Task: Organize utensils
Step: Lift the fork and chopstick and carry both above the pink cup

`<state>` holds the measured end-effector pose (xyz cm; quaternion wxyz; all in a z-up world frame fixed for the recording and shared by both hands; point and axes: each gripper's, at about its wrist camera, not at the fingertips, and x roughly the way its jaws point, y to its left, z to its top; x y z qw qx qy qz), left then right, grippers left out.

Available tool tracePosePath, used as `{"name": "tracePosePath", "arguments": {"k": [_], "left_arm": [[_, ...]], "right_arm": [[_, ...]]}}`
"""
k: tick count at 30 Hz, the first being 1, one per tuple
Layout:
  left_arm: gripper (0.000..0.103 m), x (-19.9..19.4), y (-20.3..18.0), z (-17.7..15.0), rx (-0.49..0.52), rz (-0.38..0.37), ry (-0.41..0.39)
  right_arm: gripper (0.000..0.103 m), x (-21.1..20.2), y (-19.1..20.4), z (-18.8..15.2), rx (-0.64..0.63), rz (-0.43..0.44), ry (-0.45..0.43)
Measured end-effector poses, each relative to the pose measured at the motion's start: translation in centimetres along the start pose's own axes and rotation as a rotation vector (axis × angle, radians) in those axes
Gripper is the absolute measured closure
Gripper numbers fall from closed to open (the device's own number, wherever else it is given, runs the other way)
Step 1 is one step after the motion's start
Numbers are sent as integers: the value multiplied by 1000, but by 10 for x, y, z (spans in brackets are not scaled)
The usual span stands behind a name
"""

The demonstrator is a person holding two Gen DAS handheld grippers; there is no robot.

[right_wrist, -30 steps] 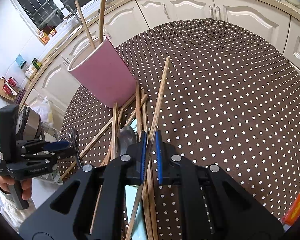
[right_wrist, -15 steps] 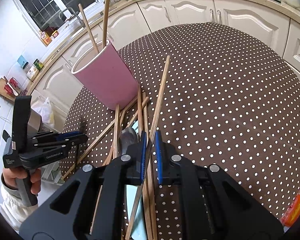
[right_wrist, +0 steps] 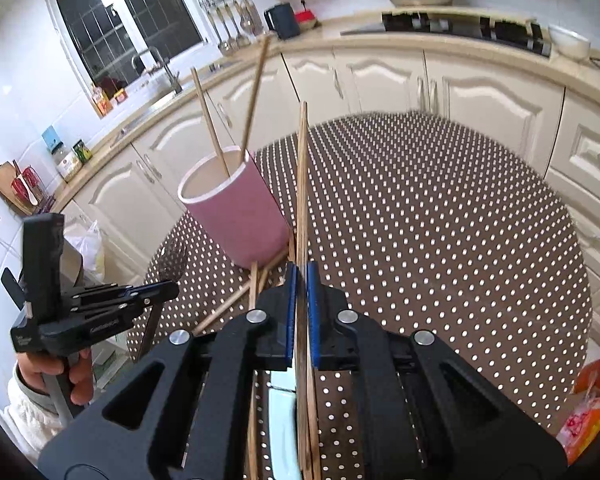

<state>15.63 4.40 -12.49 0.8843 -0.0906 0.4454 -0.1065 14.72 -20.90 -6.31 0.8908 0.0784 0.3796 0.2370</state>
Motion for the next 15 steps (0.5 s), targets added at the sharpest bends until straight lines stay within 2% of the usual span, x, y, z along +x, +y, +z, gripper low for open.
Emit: {"name": "tracePosePath", "arguments": {"k": [5, 9, 15], "left_arm": [[99, -36, -21, 6, 51, -121, -170], [99, -59, -32, 18, 95, -161, -311], [99, -75, -45, 48, 141, -165, -531]], "right_arm": [[97, -21, 9, 7, 0, 23, -94], [97, -40, 22, 23, -29, 45, -165], [97, -52, 42, 54, -64, 80, -238]]}}
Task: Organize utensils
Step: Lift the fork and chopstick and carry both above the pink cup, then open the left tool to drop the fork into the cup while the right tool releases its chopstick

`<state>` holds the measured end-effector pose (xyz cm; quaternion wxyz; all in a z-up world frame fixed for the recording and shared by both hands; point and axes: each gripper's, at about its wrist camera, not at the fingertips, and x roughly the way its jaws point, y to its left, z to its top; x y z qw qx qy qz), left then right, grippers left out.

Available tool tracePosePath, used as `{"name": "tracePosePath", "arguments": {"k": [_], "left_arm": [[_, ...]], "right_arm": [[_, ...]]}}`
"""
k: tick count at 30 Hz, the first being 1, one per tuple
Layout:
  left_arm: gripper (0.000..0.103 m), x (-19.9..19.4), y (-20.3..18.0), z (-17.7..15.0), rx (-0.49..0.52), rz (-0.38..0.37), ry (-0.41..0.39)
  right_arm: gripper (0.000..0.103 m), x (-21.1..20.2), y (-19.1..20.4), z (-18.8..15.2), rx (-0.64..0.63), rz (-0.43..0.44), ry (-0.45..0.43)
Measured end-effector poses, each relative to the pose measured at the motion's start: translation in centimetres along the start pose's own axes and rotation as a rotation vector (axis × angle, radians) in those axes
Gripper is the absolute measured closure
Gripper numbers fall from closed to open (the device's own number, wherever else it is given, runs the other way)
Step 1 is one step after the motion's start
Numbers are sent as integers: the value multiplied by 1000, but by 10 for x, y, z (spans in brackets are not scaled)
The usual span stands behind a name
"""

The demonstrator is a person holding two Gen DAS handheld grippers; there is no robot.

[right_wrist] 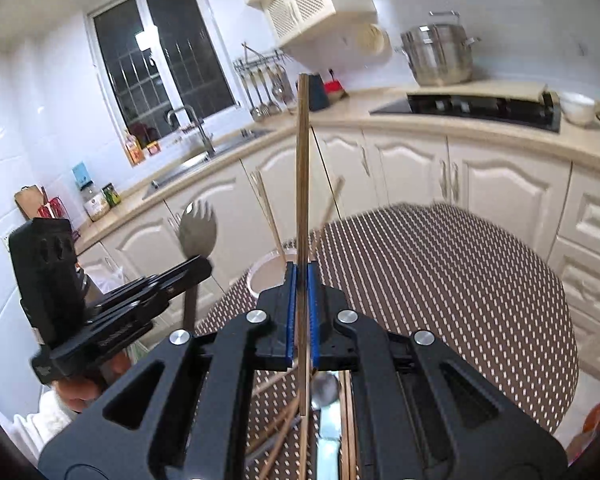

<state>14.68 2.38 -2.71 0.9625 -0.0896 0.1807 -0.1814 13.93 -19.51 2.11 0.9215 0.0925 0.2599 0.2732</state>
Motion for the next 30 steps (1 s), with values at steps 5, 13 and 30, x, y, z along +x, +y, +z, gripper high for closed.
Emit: {"name": "tracePosePath", "arguments": {"k": [5, 13, 30], "left_arm": [[99, 5, 6, 19, -5, 21, -189], [99, 27, 11, 30, -12, 82, -335], [99, 70, 44, -8, -40, 144, -279]], "right_arm": [[97, 7, 20, 27, -38, 6, -60], [97, 33, 49, 50, -107, -43, -195], [97, 99, 31, 22, -72, -44, -84]]}}
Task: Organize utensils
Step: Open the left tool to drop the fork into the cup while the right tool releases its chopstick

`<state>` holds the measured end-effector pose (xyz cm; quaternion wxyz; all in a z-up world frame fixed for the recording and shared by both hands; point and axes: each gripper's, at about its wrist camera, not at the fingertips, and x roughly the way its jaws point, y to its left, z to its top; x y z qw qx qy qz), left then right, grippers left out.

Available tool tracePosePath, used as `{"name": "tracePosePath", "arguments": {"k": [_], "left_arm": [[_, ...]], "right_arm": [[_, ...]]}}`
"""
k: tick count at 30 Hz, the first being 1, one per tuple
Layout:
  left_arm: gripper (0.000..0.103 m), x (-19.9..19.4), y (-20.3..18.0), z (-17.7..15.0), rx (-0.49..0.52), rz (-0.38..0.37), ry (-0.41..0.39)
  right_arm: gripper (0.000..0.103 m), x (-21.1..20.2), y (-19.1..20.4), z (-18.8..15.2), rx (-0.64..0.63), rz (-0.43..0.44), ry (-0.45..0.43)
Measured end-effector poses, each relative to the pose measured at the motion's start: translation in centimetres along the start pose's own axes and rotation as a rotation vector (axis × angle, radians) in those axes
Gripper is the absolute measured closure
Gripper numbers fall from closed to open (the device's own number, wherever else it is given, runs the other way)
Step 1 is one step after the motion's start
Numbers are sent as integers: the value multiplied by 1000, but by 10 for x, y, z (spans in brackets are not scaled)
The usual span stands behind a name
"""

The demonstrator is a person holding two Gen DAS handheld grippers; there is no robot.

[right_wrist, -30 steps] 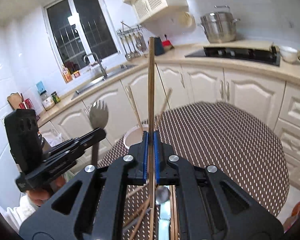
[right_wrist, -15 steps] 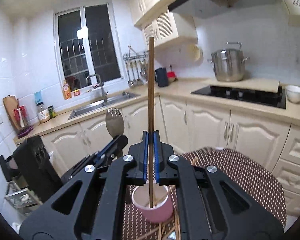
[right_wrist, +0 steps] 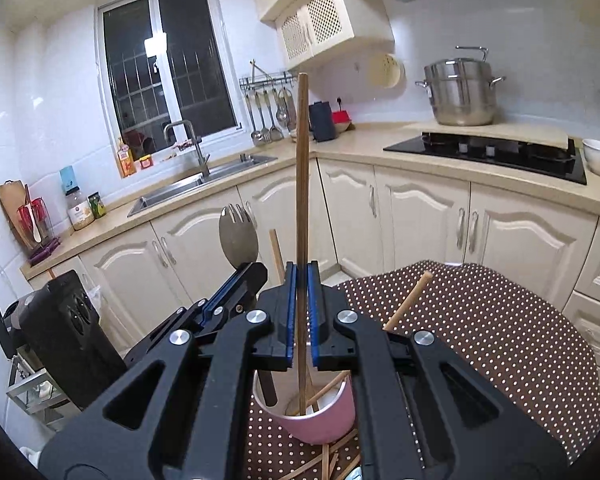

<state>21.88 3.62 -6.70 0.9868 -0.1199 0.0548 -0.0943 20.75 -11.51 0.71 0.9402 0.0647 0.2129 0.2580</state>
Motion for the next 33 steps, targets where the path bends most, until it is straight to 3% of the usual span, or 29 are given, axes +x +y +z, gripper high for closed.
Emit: {"name": "tracePosePath", "arguments": {"k": [11, 13, 18, 22, 33], "left_arm": [[96, -6, 5, -18, 3, -7, 117], [74, -9, 6, -17, -19, -11, 132], [60, -20, 4, -11, -32, -22, 149], [52, -31, 3, -6, -43, -30, 163], [42, -54, 4, 7, -31, -1, 235]], "right_arm": [[97, -3, 2, -16, 15, -17, 27], [97, -4, 1, -17, 18, -24, 28], [97, -8, 2, -22, 27, -34, 29], [97, -7, 4, -27, 34, -40, 37], [96, -11, 6, -35, 54, -72, 67]]}}
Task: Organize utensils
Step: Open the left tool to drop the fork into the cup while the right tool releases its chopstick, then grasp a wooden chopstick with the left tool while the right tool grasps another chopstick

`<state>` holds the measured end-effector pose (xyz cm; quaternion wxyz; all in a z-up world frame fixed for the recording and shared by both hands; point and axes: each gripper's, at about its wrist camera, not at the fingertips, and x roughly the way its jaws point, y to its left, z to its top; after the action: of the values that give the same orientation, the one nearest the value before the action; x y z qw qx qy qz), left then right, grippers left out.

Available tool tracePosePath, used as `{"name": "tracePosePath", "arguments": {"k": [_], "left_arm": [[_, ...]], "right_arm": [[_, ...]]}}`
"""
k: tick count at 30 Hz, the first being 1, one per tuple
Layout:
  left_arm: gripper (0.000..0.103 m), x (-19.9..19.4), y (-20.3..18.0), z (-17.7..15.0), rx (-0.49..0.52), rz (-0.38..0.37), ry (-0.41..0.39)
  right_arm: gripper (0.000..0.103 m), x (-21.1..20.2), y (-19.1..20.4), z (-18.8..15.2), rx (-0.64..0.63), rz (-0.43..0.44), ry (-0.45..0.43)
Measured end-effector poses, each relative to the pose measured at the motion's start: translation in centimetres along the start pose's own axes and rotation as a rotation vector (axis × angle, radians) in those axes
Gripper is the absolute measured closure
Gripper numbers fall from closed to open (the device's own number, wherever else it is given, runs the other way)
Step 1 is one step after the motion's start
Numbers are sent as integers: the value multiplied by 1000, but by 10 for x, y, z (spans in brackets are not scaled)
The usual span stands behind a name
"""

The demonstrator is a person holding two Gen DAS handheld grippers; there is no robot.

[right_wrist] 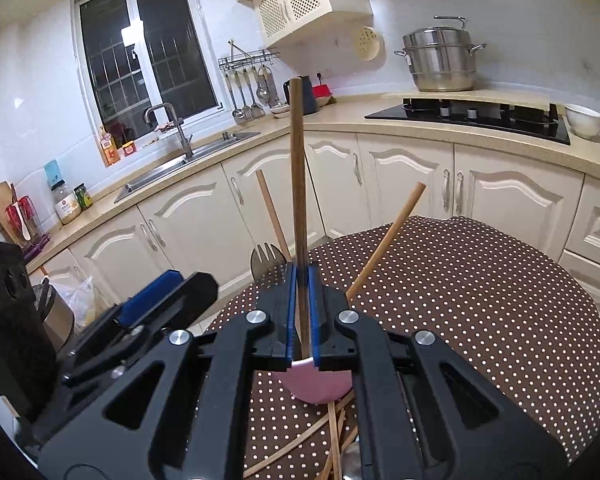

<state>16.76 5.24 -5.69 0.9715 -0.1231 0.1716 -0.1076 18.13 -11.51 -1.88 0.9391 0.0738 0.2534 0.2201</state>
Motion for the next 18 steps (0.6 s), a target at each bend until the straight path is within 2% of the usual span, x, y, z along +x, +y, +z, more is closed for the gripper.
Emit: {"name": "tracePosePath", "arguments": {"k": [4, 6, 7, 8, 9, 10, 14, 16, 18], "left_arm": [[40, -5, -1, 1, 4, -5, 50], [40, -7, -3, 0, 7, -4, 78], [40, -7, -3, -1, 6, -8, 95], [40, -8, -4, -2, 5, -12, 110], [40, -8, -5, -3, 7, -13, 120], [40, -10, -7, -4, 13, -13, 131], [40, -12, -13, -10, 42, -9, 177], [40, -7, -14, -17, 67, -9, 250], [40, 2, -15, -26, 103, -14, 356]], "right_arm": [[93, -10, -2, 0, 13, -12, -9], [88, -14, -3, -1, 19, -20, -10], [78, -15, -4, -2, 25, -22, -10], [63, -18, -5, -3, 31, -23, -11], [55, -20, -5, -4, 33, -24, -16], [53, -22, -5, -5, 33, -26, -20], [52, -32, -9, -9, 35, -27, -14], [51, -39, -13, -14, 30, -34, 1], [50, -42, -19, -22, 19, -39, 42]]}}
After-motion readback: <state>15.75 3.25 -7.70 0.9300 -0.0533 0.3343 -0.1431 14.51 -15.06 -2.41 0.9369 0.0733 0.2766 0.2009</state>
